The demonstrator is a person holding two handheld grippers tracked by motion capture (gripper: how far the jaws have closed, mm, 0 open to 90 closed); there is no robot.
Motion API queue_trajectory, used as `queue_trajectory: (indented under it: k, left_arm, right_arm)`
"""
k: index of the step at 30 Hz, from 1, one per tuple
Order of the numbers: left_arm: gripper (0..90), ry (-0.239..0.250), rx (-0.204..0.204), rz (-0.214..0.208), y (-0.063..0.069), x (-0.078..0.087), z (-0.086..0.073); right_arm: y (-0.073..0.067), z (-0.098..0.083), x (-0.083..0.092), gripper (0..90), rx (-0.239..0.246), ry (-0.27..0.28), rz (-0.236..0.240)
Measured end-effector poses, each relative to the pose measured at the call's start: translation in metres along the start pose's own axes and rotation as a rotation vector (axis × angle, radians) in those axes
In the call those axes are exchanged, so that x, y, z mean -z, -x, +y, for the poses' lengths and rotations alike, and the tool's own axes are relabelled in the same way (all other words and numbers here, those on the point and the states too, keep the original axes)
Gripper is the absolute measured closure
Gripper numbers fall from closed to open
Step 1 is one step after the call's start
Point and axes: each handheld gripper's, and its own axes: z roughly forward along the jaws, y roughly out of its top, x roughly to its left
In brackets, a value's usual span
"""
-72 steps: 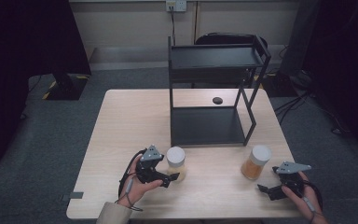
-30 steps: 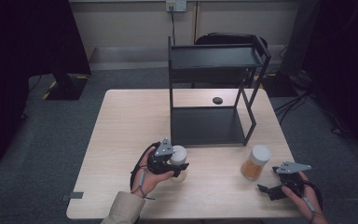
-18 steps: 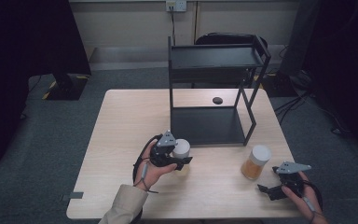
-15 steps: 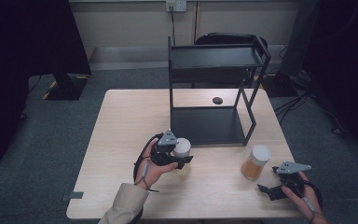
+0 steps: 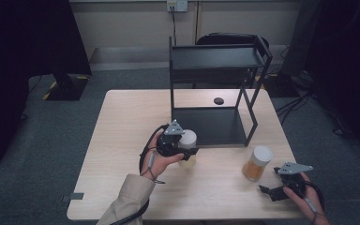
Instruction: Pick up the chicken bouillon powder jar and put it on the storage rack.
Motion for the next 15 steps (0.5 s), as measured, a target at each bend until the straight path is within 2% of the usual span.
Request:
queue_trajectory:
  k: [15]
  left_arm:
    - [34.8, 0.014, 0.005, 0.008, -0.005, -0.002, 0.026]
  right_arm:
    - [0.000, 0.000, 0.000, 0.0, -0.001, -0.001, 0.000]
